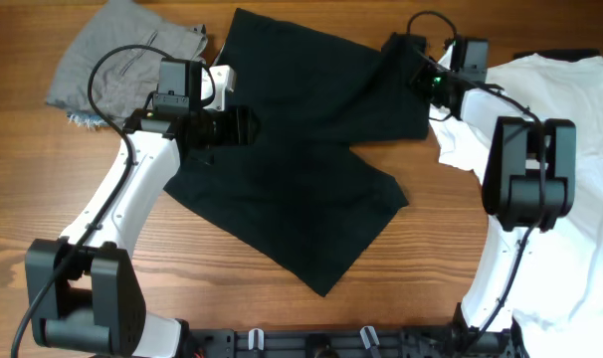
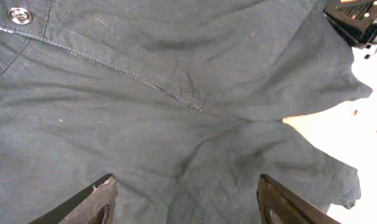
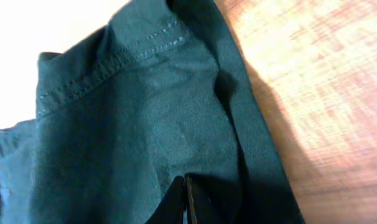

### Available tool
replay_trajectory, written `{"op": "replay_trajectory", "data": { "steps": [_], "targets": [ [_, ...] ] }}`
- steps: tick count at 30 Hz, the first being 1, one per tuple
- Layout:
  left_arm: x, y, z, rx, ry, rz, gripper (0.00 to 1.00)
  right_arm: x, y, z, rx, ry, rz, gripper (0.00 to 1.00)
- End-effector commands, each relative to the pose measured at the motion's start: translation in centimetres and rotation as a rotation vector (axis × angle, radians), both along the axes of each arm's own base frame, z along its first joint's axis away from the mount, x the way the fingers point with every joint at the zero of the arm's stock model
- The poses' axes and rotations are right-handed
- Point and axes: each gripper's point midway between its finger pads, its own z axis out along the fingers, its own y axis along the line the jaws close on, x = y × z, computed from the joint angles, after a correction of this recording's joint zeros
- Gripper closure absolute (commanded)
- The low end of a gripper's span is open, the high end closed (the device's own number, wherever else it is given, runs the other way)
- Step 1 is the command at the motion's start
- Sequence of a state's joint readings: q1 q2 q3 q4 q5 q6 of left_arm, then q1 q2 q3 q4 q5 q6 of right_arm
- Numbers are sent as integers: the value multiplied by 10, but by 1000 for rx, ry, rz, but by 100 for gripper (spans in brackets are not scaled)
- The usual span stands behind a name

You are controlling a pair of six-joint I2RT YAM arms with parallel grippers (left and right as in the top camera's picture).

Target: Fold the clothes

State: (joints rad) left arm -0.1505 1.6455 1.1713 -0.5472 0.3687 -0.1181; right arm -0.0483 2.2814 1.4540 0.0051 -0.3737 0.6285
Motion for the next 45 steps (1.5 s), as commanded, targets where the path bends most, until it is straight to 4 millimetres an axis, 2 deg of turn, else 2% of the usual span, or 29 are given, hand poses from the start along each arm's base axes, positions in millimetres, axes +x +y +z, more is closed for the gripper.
{"op": "replay_trajectory", "data": {
  "steps": [1,3,4,5,6,7,8,9,11,13,16,18,19,21,24,27,28,29,31,32,33,34,36,40,41,42,43,44,45],
  "targets": [
    [-2,-3,2,-10,-7,-13,27,3,1,-6,5,-1,39,96],
    [0,-1,7,-11,-20,-8,27,7,4,38,44,-77,92,85],
    [3,2,16,-15,-43,-1,27,3,6,82,80,-142,151,73],
    [5,3,23,-17,-61,4,27,-1,7,103,91,-175,183,69],
    [6,5,31,-20,-81,8,26,-7,8,124,98,-204,217,61],
    [7,7,39,-22,-101,14,26,-16,10,145,100,-227,254,59],
    [4,13,54,-25,-133,26,25,-38,14,177,84,-244,315,57],
    [0,17,64,-26,-146,35,25,-56,16,191,63,-225,341,56],
    [-11,28,77,-24,-149,59,25,-86,17,200,28,-151,350,57],
    [-27,40,83,-13,-120,91,25,-124,11,183,-49,42,294,59],
    [-43,61,73,41,-45,150,25,-172,6,141,-151,316,269,60],
    [-51,69,64,68,3,175,25,-201,10,113,-202,454,292,34],
    [-55,72,60,84,27,183,24,-213,14,98,-225,508,308,24],
    [-57,75,57,102,44,191,22,-230,19,73,-249,576,334,19],
    [-57,77,56,111,46,193,18,-256,25,34,-248,644,368,22],
    [-57,78,56,117,45,197,15,-275,37,16,-199,631,481,29],
    [-57,79,56,120,44,198,15,-278,43,14,-172,616,516,32],
    [-56,79,56,123,39,200,14,-282,48,11,-140,606,534,45],
    [-53,80,57,124,30,203,13,-282,52,10,-120,596,540,62],
    [-52,80,57,124,26,203,13,-279,49,9,-138,585,534,69],
    [-51,80,57,123,20,203,13,-273,43,7,-173,576,512,87],
    [-49,80,58,122,13,204,13,-264,26,4,-238,581,441,96],
    [-47,80,60,121,2,204,13,-246,-8,3,-329,586,249,96],
    [-46,80,60,121,-2,205,12,-201,-44,13,-336,440,90,96],
    [-46,80,60,121,-1,205,11,-194,-37,17,-269,396,125,96],
    [-46,80,60,121,0,204,11,-193,-21,23,-191,347,221,93],
    [-46,80,60,121,1,204,11,-195,-2,30,-105,292,341,85],
    [-47,80,59,121,4,204,11,-203,16,38,-24,260,437,60],
    [-48,80,59,121,6,204,11,-216,30,41,33,275,500,47]
  ]
}}
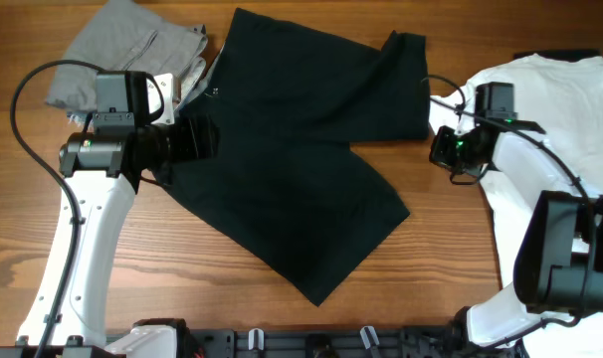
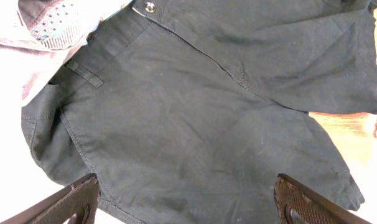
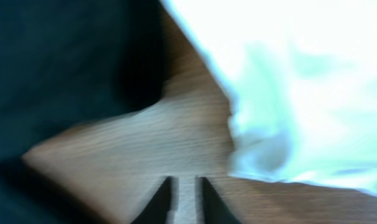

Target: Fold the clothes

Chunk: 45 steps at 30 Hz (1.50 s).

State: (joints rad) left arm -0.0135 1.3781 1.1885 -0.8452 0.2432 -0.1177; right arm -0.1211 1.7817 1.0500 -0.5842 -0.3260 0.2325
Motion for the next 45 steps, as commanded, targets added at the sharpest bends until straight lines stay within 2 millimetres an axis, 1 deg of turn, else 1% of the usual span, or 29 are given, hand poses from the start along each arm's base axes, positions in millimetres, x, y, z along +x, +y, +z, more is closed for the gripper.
{"op": "replay_trajectory", "data": {
  "steps": [1,2,3,6,7,8,9,10,11,12,13,16,18,19,20,21,22,23,24,26,28,29,30,32,35,37,42,44,45],
  "targets": [
    [2,3,-1,12,4,3,11,-25,61,17,281,4,249,43],
    [2,3,-1,12,4,3,11,-41,67,10,262,59,279,39],
    [3,3,-1,13,0,3,10,-50,70,4,243,91,297,36],
    [6,3,1,12,-15,3,10,-72,86,-13,208,149,343,36],
    [7,3,2,12,-18,3,9,-76,92,-18,208,160,335,40],
    [7,3,2,12,-19,3,9,-80,96,-24,198,171,326,53],
    [7,3,2,12,-18,3,9,-82,96,-29,177,179,312,62],
    [6,3,2,12,-18,3,9,-83,93,-34,142,187,294,80],
    [6,3,2,12,-18,3,9,-82,85,-39,93,195,263,96],
    [7,3,2,12,-18,3,9,-77,72,-43,19,199,211,96],
    [7,3,2,12,-18,3,9,-71,52,-47,-72,198,143,96],
    [7,3,2,12,-18,3,8,-39,-9,-44,-266,130,-81,96],
    [7,3,1,12,-18,3,8,-5,-41,-33,-267,6,-186,96],
    [7,3,1,12,-17,3,7,6,-51,-28,-259,-41,-209,96],
    [6,3,1,12,-16,3,7,11,-59,-25,-255,-63,-233,95],
    [6,3,1,12,-13,3,7,16,-61,-21,-233,-81,-238,81],
    [5,3,0,12,-9,3,8,22,-58,-16,-193,-102,-201,47],
    [3,3,-1,13,2,3,8,25,-47,-9,-131,-121,-133,40],
    [0,4,-4,14,15,4,8,25,-39,-4,-82,-124,-102,37],
    [-7,10,-16,49,62,22,8,19,-26,11,-13,-105,-72,35],
    [-14,14,-32,70,114,32,9,12,-21,25,15,-101,-64,33],
    [-19,14,-44,71,147,31,9,8,-15,35,41,-108,-55,35],
    [-24,14,-54,71,178,30,9,4,-11,44,59,-116,-49,33],
    [-34,14,-77,71,244,31,14,-4,-5,61,84,-126,-44,33],
    [-40,14,-110,69,305,27,27,-19,0,80,109,-117,-62,31],
    [-42,14,-128,70,337,26,30,-31,2,83,116,-82,-71,30],
    [-50,14,-160,73,444,22,28,-67,9,69,163,111,-163,30],
    [-56,14,-172,73,492,21,34,-76,10,64,161,145,-163,30],
    [-59,14,-178,74,519,20,39,-78,11,62,162,153,-163,30]
  ]
}}
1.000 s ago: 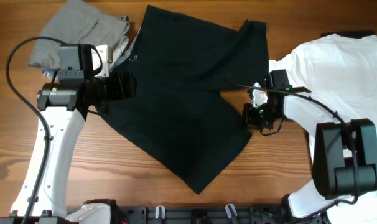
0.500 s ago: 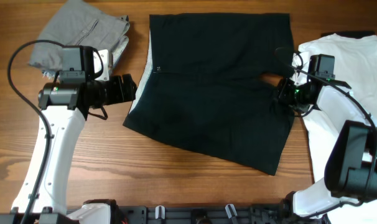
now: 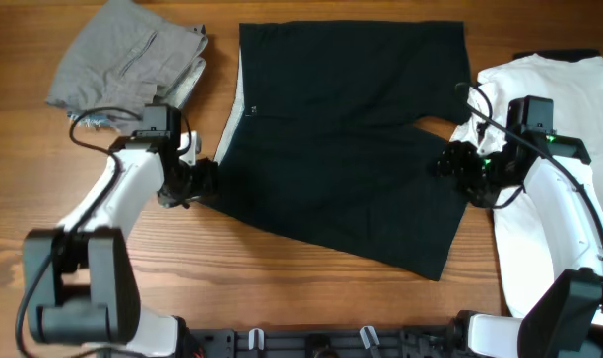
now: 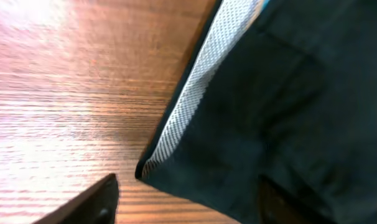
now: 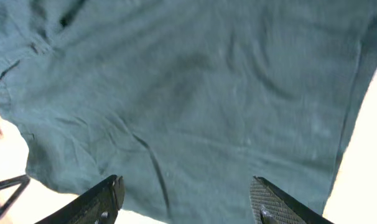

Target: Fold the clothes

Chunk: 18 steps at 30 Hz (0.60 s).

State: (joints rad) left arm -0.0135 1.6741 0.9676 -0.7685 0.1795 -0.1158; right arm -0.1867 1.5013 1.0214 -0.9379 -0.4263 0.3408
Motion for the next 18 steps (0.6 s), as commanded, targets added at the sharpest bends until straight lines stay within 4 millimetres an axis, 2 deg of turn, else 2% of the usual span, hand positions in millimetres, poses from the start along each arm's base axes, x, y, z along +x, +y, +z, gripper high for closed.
{"op": "replay_trajectory", "data": {
  "steps": [1,4,7,8,11,12,13,18],
  "targets": [
    [-13,2,-25,7,98,3,43,-8,5,-5,24,34,-18,30],
    [-16,3,-37,8,133,3,46,-9,4,-7,22,39,-19,30],
    [-10,3,-45,7,120,3,49,-10,1,-9,-2,44,-22,30],
    [-9,3,-45,7,117,3,54,-11,-2,-11,-19,50,-25,30],
    [-11,3,-45,8,126,3,85,-19,-6,-15,-47,87,-32,30],
    [-14,3,-45,8,137,3,92,-25,-6,-18,-46,108,-36,30],
    [-17,3,-45,7,150,3,96,-34,-5,-24,-42,150,-60,31],
    [-20,3,-45,8,162,3,96,-101,1,-69,-41,415,-211,36]
  ]
}}
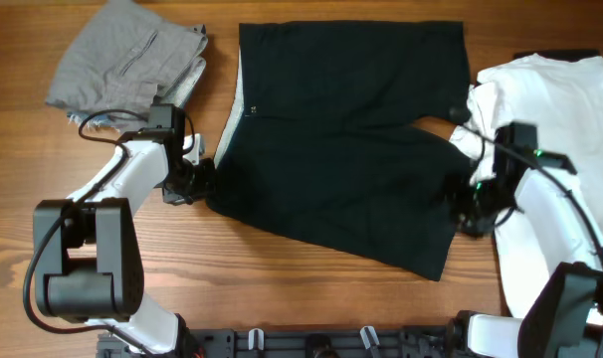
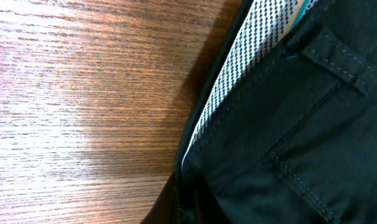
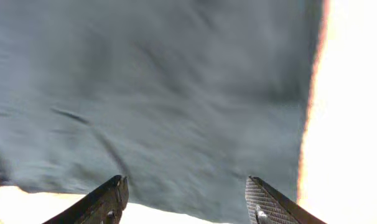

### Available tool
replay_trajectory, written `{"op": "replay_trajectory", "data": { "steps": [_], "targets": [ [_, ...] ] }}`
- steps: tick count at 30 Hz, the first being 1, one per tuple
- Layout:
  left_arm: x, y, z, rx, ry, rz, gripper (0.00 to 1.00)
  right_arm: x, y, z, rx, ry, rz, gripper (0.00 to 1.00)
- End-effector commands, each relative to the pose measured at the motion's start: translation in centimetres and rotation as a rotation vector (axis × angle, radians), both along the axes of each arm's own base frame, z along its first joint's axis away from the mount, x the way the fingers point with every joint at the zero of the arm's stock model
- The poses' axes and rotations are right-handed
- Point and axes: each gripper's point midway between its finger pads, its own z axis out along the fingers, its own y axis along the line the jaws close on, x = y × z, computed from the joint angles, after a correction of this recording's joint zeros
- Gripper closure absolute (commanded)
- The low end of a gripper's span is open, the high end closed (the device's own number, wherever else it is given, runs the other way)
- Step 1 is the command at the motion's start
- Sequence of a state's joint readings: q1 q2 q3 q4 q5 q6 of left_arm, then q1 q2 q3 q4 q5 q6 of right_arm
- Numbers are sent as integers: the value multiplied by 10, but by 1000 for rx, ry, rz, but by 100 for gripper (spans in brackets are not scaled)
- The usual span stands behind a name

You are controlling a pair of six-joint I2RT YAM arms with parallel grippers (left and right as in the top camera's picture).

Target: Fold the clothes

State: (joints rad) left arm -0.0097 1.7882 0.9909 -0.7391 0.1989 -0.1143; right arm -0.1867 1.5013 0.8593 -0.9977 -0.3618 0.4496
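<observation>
Black shorts point(image 1: 341, 139) lie spread flat on the wooden table point(image 1: 132, 259), waist to the left, legs to the right. My left gripper point(image 1: 195, 180) is at the waistband's near-left corner. In the left wrist view my left gripper point(image 2: 187, 208) is shut on the edge of the shorts point(image 2: 300, 124), beside the dotted white lining point(image 2: 238, 81). My right gripper point(image 1: 471, 213) hangs over the near leg's hem. It is open point(image 3: 188, 202) in its wrist view, with dark cloth point(image 3: 163, 81) below the fingers.
A grey garment point(image 1: 127, 65) lies crumpled at the back left, close to the waistband. A white shirt point(image 1: 565, 149) covers the right side of the table, under my right arm and touching the shorts' right edge.
My left gripper, open at the waistband's near corner before, is now shut on it. My right gripper has moved toward the table's front along the leg hem and is still open.
At first the shorts lay skewed and rumpled, my left gripper open over them, my right shut on the far leg. Then both arms stood away from the skewed shorts. Later the shorts lay squared and flat, both grippers open at their edges. Now the left holds the waistband corner.
</observation>
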Motion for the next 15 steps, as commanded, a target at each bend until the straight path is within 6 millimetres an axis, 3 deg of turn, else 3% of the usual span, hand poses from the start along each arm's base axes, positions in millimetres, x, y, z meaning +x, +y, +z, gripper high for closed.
{"op": "replay_trajectory", "data": {
  "steps": [1,7,12,13,14,15],
  "targets": [
    [-23,5,-19,26,100,0,96,-45,-1,-30,-46,176,-119,38],
    [-22,5,-20,26,94,0,96,-93,2,-49,-68,322,-149,43],
    [-20,5,-20,26,85,0,96,-97,5,-63,-63,307,-183,43],
    [-20,5,-20,26,85,0,96,-93,5,-63,-59,293,-185,47],
    [-20,5,-20,26,85,0,96,-93,7,-63,-47,288,-179,59],
    [-20,5,-20,26,86,1,96,-92,9,-62,-33,281,-165,78]
  ]
}}
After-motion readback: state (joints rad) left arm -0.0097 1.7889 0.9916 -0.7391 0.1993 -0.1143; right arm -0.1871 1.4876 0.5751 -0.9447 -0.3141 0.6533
